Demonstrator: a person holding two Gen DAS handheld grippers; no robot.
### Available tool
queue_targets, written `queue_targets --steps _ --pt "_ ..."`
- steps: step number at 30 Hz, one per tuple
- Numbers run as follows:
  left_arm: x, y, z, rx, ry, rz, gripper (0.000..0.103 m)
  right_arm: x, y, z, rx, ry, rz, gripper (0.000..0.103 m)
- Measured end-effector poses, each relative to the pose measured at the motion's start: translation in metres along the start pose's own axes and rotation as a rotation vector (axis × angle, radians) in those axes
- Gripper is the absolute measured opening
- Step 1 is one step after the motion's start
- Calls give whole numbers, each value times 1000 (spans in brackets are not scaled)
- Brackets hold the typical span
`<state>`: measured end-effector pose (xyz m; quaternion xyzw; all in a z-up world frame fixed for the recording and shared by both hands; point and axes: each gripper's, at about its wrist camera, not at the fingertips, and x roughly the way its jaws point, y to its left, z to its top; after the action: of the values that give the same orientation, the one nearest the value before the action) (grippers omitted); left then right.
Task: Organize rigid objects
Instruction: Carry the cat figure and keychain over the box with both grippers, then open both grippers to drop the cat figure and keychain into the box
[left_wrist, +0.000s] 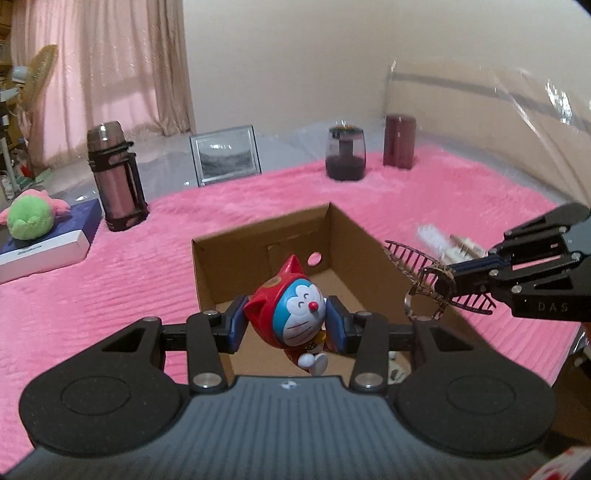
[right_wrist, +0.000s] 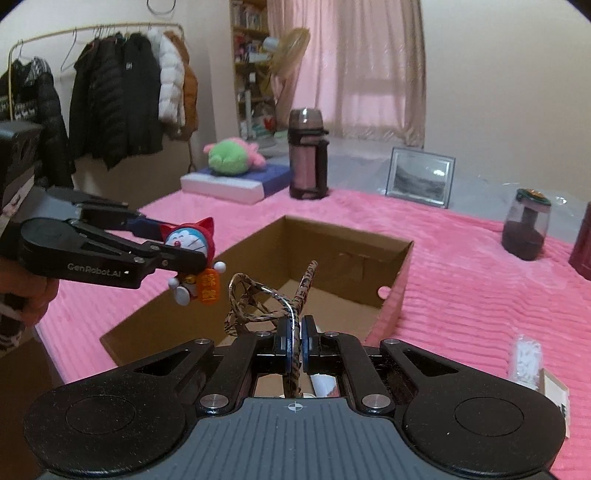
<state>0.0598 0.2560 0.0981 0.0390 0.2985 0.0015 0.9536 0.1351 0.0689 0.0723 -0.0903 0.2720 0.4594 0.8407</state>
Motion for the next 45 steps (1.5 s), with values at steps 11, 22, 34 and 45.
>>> queue_targets --steps 11,22,34,45 --pt "67 18 12 89 114 -37 40 69 -13 21 -141 115 -3 1" --pt "133 34 20 148 233 -52 40 158 -35 37 -281 297 5 1" --pt "164 39 16 176 290 -68 40 222 -49 32 -368 474 -65 2" --pt "168 36 18 191 290 -69 40 226 -53 30 -402 500 -91 2"
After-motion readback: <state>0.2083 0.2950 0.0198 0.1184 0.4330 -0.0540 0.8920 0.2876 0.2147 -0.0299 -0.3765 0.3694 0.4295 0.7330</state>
